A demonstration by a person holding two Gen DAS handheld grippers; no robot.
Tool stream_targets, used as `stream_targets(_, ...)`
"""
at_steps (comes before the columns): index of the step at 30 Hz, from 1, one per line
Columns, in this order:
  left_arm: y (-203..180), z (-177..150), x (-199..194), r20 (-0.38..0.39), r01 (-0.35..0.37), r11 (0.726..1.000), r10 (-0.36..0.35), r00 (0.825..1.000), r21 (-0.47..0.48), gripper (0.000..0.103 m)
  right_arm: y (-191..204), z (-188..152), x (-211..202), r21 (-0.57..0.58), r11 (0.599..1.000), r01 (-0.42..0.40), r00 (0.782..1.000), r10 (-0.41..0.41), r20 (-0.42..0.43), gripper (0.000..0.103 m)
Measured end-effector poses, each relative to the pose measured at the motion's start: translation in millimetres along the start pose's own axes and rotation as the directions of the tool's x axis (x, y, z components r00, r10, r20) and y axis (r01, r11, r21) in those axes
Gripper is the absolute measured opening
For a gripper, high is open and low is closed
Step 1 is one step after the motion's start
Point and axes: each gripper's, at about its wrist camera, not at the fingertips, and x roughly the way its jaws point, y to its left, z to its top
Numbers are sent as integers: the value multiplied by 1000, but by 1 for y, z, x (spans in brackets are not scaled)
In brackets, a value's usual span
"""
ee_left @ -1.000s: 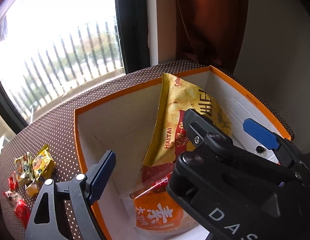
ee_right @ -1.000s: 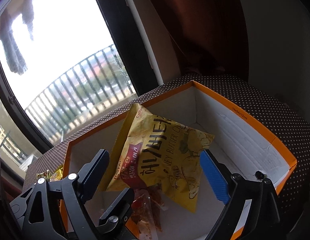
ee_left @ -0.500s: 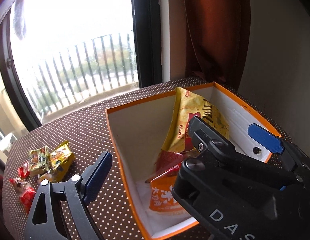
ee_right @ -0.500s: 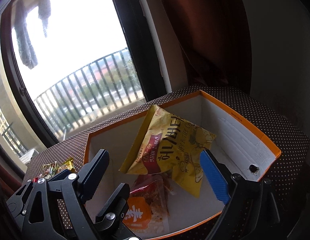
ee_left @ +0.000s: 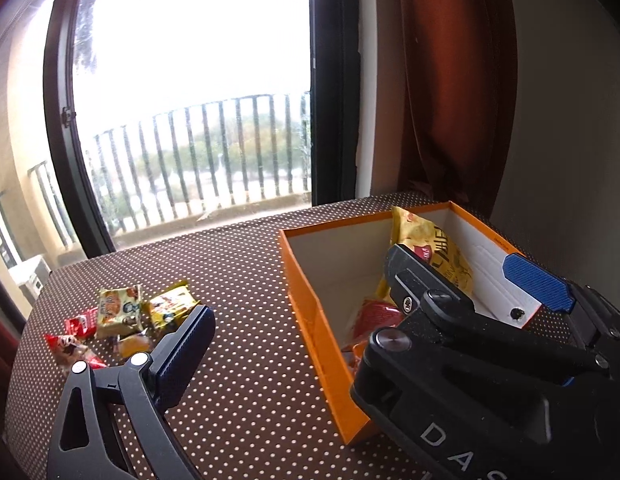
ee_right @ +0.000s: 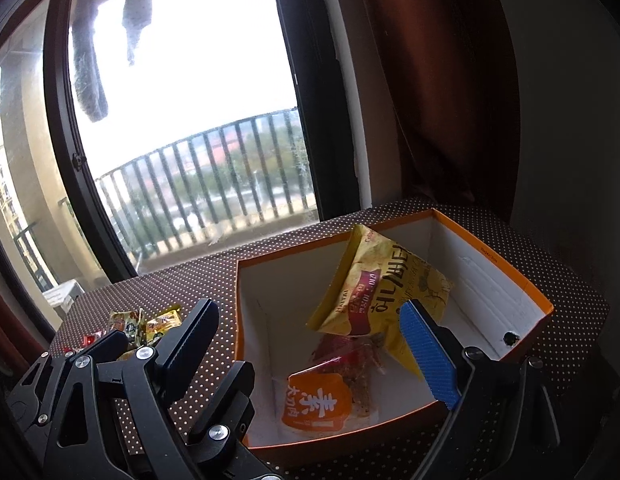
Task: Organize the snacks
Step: 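Move both tools back to the snack pile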
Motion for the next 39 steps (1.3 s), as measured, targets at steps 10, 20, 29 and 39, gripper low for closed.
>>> stream_targets(10,31,-14,-42,94,-72,995,78,993,-63,100,40,-7,-27,-78,995,-64,996,68,50,98)
stream_targets(20,71,-43,-52,113,-156,976,174,978,-152,102,84,-24,-30,-168,977,-133,987,146,63,100)
stream_targets(29,105,-64,-30,46,-223,956,236,971,-188,102,117,-47,1,-204,957,-208,978,210,-10,100)
stream_targets(39,140,-82,4,-31,-299,927,300,953,-226,102,150,-69,47,-247,934,-256,966,238,-102,100)
